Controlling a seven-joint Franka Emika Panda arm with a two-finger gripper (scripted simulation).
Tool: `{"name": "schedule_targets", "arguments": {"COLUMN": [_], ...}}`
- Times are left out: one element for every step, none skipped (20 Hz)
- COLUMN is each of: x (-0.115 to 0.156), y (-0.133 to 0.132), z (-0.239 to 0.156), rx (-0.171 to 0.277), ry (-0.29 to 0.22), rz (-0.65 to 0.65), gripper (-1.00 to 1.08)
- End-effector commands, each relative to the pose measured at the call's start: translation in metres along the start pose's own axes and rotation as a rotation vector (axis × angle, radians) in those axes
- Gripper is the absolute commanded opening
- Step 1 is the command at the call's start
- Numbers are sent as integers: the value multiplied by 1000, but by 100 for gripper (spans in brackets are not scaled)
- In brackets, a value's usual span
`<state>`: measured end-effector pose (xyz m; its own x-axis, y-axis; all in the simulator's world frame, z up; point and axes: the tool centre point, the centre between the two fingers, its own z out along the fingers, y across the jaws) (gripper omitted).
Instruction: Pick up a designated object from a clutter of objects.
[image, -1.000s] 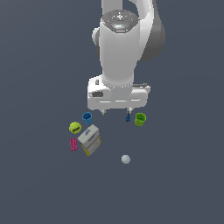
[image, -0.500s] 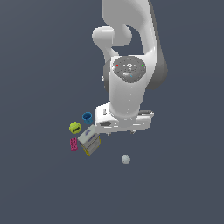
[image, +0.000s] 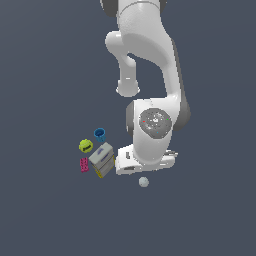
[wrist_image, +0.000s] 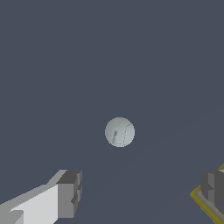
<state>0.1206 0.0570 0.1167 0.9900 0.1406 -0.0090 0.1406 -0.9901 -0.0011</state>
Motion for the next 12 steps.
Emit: {"name": "schedule_targets", "arguments": {"x": [7,9,11,12,13,14,15,16,17,17,17,17], "y": [-3,-4,-5,-6,-6,-7,-8,-8,-8,-9,-9,-9], "z": [15,20,25,29,33,36,39,41,43,44,45,45], "rx": [-1,-1,-1,-1,-1,-1,-1,-1,-1,-1,-1,-1], "ry": [4,5,6,6,7,8,8,8,9,9,9,9], "rz": [-7,-9,-11,-13,-15,-16,-17,-18,-19,-20,-20,-20], "gripper": [100,100,100,100,100,100,100,100,100,100,100,100]}}
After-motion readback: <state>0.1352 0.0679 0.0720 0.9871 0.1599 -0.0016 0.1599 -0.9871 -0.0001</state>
